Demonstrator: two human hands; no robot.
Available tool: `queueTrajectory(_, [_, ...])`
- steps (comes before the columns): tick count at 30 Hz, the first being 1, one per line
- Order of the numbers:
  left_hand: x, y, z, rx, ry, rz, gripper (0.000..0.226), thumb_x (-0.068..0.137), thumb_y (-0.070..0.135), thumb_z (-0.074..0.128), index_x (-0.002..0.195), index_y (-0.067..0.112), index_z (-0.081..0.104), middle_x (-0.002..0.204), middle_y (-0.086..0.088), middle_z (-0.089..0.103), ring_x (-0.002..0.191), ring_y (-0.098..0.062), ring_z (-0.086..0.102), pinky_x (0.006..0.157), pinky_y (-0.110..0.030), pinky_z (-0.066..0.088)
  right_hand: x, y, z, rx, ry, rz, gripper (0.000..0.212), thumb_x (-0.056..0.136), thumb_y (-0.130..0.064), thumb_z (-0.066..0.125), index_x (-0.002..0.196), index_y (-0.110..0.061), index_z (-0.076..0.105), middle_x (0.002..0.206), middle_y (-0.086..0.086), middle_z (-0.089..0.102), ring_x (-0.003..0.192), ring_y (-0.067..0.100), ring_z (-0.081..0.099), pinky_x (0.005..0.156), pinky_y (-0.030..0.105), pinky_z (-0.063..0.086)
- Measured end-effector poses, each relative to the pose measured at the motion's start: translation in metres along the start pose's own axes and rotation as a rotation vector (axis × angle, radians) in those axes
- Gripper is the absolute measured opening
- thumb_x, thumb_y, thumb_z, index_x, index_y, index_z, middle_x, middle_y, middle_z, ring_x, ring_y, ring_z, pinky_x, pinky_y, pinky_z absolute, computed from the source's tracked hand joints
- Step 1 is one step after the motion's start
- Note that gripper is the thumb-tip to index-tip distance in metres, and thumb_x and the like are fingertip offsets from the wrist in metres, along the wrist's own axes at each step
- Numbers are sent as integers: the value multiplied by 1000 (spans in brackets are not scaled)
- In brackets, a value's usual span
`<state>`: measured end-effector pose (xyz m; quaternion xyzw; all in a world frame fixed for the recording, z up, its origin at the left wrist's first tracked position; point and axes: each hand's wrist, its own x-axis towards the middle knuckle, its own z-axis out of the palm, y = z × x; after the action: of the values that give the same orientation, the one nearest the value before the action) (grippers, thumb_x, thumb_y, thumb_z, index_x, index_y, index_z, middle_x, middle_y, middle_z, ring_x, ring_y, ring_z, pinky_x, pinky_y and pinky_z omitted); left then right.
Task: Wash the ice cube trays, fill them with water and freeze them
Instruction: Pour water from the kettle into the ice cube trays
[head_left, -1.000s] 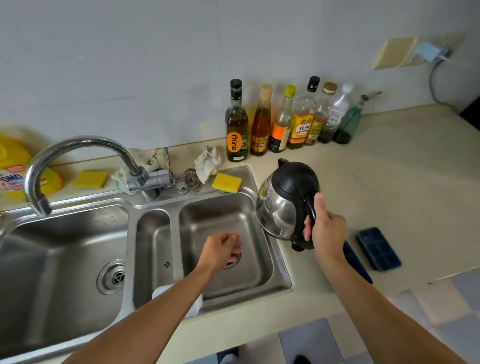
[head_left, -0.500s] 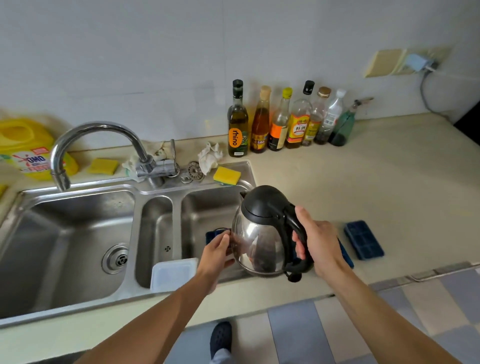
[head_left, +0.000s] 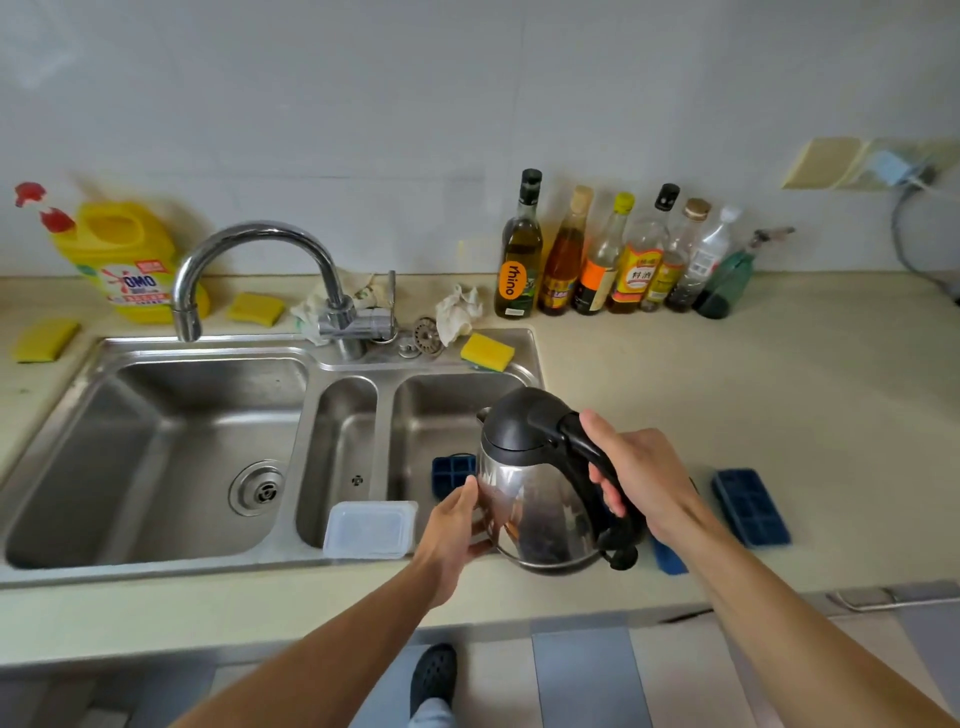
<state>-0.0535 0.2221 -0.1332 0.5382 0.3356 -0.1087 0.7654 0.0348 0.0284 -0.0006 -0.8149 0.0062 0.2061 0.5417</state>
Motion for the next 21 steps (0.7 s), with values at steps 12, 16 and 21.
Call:
queueTrajectory(12, [-1,1,-5,-87,-41,-63,52,107,46,37,82,22,76,96,-2,77,103,-27,68,72,-30,56,17,-21,13,-126,-49,46,71,75,-81,57,52,-14,66,49,10,55,41,22,49,48,28,46])
queueTrajectory(16, [1,3,-8,-86,-42,-63,52,107,47,37,83,22,76,99,-4,77,105,-28,69,76,-33,57,21,-25,18,-137,-49,60,70,73,-80,57,51,-14,65,48,10,53,41,22,48,48,28,45])
queueTrajectory(21, [6,2,-10,-85,-47,-65,50,107,47,38,92,14,73,107,-10,75,110,-34,67,90,-45,58,27,-30,20,-138,-63,76,68,82,-71,60,59,-7,64,48,10,52,41,22,46,52,31,44])
